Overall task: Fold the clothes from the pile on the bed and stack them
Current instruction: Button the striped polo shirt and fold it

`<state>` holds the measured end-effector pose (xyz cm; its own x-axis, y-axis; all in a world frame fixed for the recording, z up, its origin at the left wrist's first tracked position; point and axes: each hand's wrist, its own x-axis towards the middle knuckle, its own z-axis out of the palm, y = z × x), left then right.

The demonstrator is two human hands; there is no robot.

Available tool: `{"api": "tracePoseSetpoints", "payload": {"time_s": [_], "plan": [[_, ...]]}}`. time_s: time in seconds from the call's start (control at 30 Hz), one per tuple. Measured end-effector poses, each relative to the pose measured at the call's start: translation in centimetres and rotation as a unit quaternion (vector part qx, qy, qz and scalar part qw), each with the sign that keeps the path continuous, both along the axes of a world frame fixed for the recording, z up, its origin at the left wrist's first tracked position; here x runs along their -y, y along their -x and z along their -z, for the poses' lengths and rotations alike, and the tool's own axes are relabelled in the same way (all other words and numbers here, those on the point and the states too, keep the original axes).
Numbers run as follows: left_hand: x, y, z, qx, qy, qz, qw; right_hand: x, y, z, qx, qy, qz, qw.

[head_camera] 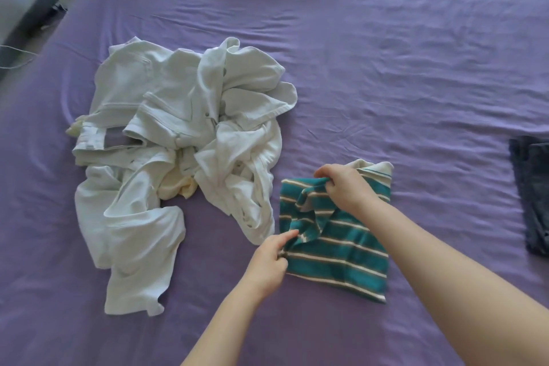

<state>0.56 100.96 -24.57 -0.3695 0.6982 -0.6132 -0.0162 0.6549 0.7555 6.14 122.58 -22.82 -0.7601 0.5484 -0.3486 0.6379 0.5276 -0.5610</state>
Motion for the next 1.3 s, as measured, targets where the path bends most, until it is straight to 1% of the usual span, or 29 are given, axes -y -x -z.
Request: {"api": "tracePoseSetpoints", "payload": {"time_s": [0.07,0.1,0.17,0.23,0.3,0.37,0.43,0.47,0.53,0.6,0.7,0.77,0.83,0.9,0.93,1.0,1.03,1.07,1.1,1.17,1.23,1.3], "plan": [[-0.2,-0.1,0.0,0.013,0.016,0.021,1.0,-0.1,-1.2,0.8,0.065,-0.057,-0.086,0.992],[-0.4,-0.2,-0.1,0.016,0.025,0.029,0.999,-0.2,-1.6,1.2,0.092,-0.07,-0.112,0.987],[-0.9,-0.5,-0.2,-0.001,0.042,0.034,0.999,-0.3,-2.1,1.8,0.115,-0.081,-0.112,0.984],[-1.4,-0.8,-0.1,-0.053,0.053,0.029,0.997,-0.2,-1.9,2.1,0.108,-0.122,-0.109,0.981],[-1.7,-0.9,-0.2,-0.095,0.061,0.014,0.994,0.0,-1.6,1.8,0.059,-0.177,-0.086,0.979],[-1.6,-0.8,-0.4,-0.111,0.067,0.01,0.991,0.3,-1.6,1.2,0.001,-0.202,-0.035,0.979],[-1.4,-0.7,-0.7,-0.124,0.069,0.014,0.99,0.6,-1.3,0.7,-0.012,-0.207,-0.005,0.978],[-1.3,-0.6,-0.9,-0.133,0.07,0.017,0.988,0.8,-1.0,0.5,-0.017,-0.18,0.016,0.983],[-1.4,-0.5,-1.2,-0.147,0.075,0.02,0.986,1.1,-0.1,0.1,-0.025,-0.075,0.076,0.994],[-1.4,-0.4,-1.2,-0.154,0.083,0.023,0.984,1.3,0.5,0.1,-0.037,-0.008,0.114,0.993],[-1.1,-0.5,-1.4,-0.165,0.087,0.028,0.982,1.9,0.4,0.5,-0.049,0.063,0.129,0.988],[-1.0,-0.8,-1.6,-0.184,0.085,0.03,0.979,2.6,-0.4,0.6,-0.045,0.114,0.114,0.986],[-1.2,-1.2,-1.9,-0.246,0.048,0.015,0.968,3.3,-1.5,0.7,-0.048,0.168,0.104,0.979],[-1.8,-1.5,-2.1,-0.331,-0.026,0.014,0.943,3.8,-2.7,0.8,-0.068,0.2,0.121,0.97],[-2.3,-1.5,-2.1,-0.365,-0.071,0.03,0.928,3.8,-3.5,0.9,-0.076,0.186,0.135,0.97],[-3.7,-1.6,-2.1,-0.429,-0.141,0.1,0.886,4.0,-5.1,1.1,-0.074,0.109,0.152,0.98],[-4.5,-1.8,-2.0,-0.463,-0.157,0.143,0.861,4.1,-5.9,1.2,-0.068,0.067,0.151,0.984],[-5.3,-1.9,-1.7,-0.491,-0.153,0.188,0.837,4.2,-6.8,1.5,-0.057,0.026,0.141,0.988],[-6.1,-2.0,-1.4,-0.509,-0.123,0.234,0.819,4.3,-7.6,1.8,-0.035,-0.021,0.124,0.991],[-7.2,-1.9,-0.4,-0.521,-0.023,0.308,0.796,4.5,-9.2,2.7,0.041,-0.105,0.079,0.99],[-7.4,-1.2,1.2,-0.487,0.069,0.336,0.803,4.7,-10.6,3.8,0.122,-0.124,0.05,0.983],[-7.2,-0.4,2.7,-0.48,0.128,0.339,0.799,4.7,-11.7,4.9,0.172,-0.11,0.04,0.978]]}}
